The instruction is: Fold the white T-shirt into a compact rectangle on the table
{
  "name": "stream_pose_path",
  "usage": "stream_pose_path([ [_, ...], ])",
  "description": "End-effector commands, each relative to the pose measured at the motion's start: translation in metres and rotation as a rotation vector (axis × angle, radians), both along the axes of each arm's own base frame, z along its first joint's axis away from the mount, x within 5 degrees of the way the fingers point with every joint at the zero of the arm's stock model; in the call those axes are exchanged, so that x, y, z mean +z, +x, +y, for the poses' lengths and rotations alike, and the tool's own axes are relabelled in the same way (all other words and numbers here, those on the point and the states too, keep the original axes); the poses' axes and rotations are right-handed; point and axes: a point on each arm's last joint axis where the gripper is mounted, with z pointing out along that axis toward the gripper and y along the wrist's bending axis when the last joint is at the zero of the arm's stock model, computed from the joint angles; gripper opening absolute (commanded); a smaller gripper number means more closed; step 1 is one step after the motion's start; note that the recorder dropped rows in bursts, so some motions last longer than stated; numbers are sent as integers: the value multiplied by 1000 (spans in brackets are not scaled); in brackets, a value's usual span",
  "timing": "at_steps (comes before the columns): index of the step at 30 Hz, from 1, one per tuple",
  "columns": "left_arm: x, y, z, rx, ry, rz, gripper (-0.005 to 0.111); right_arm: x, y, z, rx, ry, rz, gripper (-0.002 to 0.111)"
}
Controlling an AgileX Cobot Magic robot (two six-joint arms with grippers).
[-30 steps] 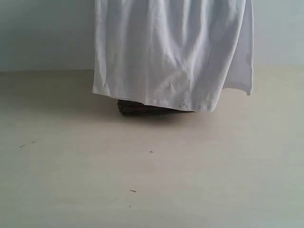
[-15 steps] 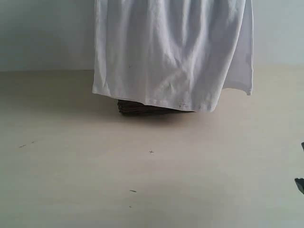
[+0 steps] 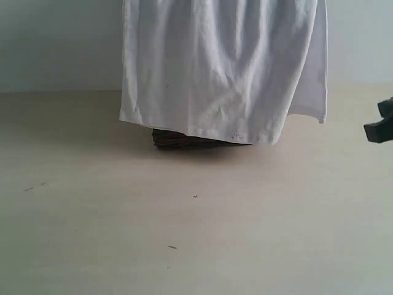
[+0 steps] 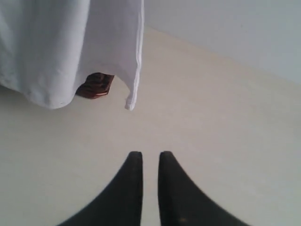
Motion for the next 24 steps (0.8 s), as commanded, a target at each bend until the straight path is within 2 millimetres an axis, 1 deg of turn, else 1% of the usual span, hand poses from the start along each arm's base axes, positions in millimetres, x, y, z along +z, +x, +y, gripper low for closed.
stream_pose_path([
  [1,2,0,-1,-3,-11,-21,0,28,12,15,321,-133,106,0],
  [3,2,0,-1,-3,-11,-21,0,33,10,28,562,-129,184,0],
  [5,2,0,-1,-3,-11,-21,0,41,7,45,789,-34,198,0],
  [7,2,0,-1,-3,-11,-21,0,49,8,57,919,67,144,0],
  [8,2,0,-1,-3,-11,-21,0,53,10,61,943,123,105,1],
  [9,2,0,-1,-3,-11,-21,0,55,12,64,940,162,76,3],
  [10,2,0,-1,-3,-11,-21,0,57,15,65,930,187,38,8],
  [12,2,0,-1,-3,-11,-21,0,58,21,65,905,169,-15,20],
  [15,2,0,-1,-3,-11,-21,0,54,33,58,829,130,-39,49],
  [16,2,0,-1,-3,-11,-21,0,53,38,54,781,121,-51,62],
  [18,2,0,-1,-3,-11,-21,0,52,45,48,677,130,-57,73],
  [21,2,0,-1,-3,-11,-21,0,53,55,40,485,173,-67,75],
  [24,2,0,-1,-3,-11,-21,0,54,65,32,367,153,-120,75],
])
